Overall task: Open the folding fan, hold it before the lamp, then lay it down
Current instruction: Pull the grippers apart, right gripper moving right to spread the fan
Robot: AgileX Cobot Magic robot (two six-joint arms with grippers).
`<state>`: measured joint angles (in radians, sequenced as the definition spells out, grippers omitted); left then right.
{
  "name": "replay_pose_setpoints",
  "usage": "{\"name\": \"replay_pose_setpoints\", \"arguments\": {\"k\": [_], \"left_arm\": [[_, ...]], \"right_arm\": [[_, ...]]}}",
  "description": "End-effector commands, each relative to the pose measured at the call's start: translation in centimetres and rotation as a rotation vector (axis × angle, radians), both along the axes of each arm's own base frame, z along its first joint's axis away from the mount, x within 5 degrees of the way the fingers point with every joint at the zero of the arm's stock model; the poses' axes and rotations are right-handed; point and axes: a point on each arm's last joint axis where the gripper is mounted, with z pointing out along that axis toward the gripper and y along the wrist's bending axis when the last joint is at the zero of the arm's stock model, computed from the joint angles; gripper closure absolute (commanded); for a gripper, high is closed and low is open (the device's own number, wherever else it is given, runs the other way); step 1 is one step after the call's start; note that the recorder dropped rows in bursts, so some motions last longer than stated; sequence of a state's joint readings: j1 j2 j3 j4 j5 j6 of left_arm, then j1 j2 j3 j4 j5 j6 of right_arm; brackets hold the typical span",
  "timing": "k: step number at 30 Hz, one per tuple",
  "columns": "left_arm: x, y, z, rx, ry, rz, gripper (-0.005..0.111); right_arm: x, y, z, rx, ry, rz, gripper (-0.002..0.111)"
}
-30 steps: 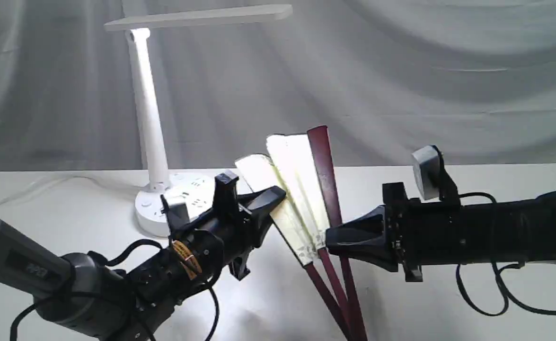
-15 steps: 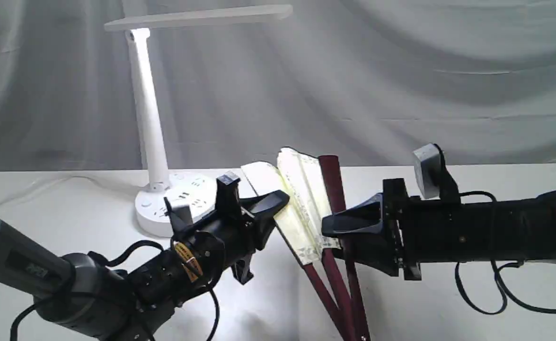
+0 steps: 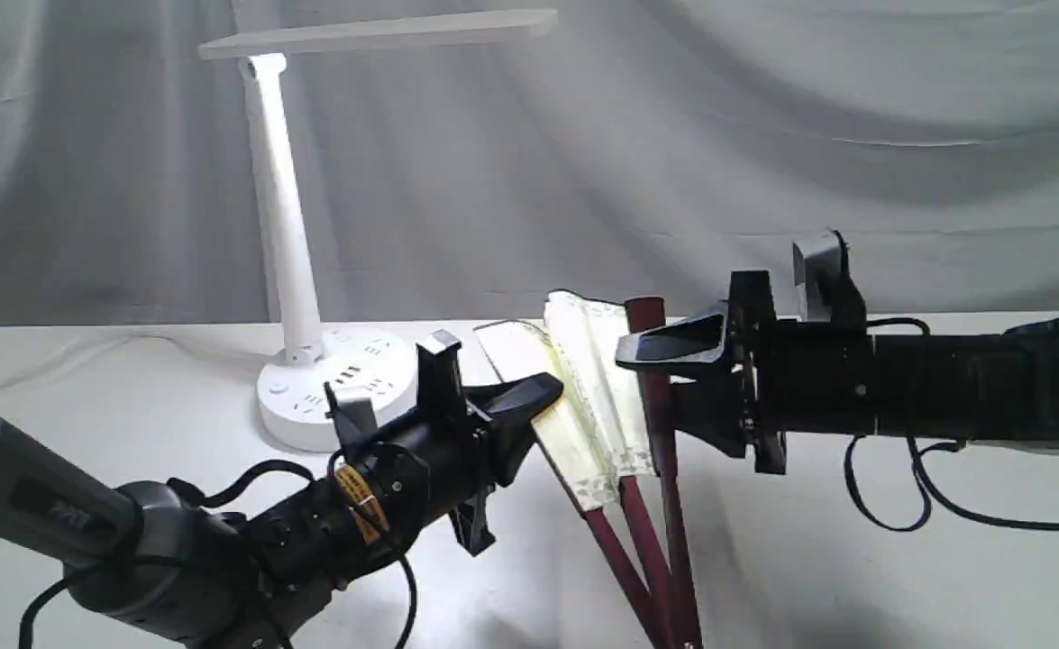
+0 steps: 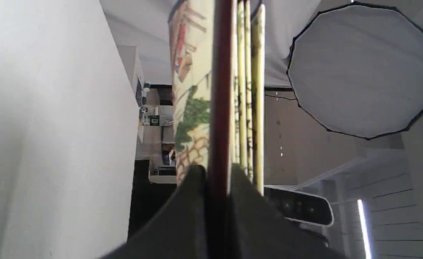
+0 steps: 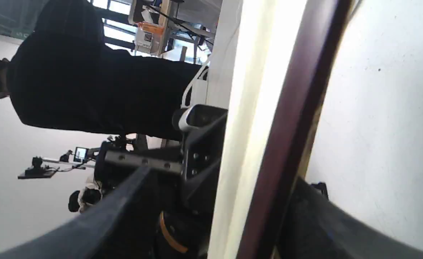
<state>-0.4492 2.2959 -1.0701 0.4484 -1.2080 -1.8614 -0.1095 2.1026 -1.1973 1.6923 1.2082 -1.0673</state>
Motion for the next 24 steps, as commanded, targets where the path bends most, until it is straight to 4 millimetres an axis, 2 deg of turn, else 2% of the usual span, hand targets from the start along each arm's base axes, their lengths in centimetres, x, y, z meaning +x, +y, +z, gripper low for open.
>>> {"name": "replay_pose_setpoints", "arguments": {"k": [1,6,11,14,19,22,24], "left_arm": [[0.2,0.0,0.4,-0.023,-0.007,-0.001,0.107],[0.4,0.3,0.5,-0.04,0.0,0.038,0.107],[0.5,0.3,0.5,-0.041,0.001,0.041,0.107],[0.5,0.3,0.5,-0.042,0.001,0.043,0.107],[0.5,0.3,0.5,-0.042,0.001,0.042,0.107],[0.5,0.3,0.5,-0.042,0.001,0.042,0.107],[0.5,0.3,0.5,-0.042,0.001,0.042,0.107]], "right_arm": [[1.1,-0.5,0.0,0.024,0.008,-0.009,0.059],[1.8,-0.7,-0.7,0.065,0.032,-0.046,0.06],[1.9,-0.7,-1.9,0.069,0.06,-0.049,0.067],[1.9,-0.7,-2.2,0.069,0.066,-0.049,0.076],[1.9,-0.7,-2.2,0.067,0.061,-0.048,0.1],[1.9,-0.7,-2.2,0.067,0.061,-0.048,0.107],[1.9,-0.7,-2.2,0.067,0.061,-0.048,0.108]]}}
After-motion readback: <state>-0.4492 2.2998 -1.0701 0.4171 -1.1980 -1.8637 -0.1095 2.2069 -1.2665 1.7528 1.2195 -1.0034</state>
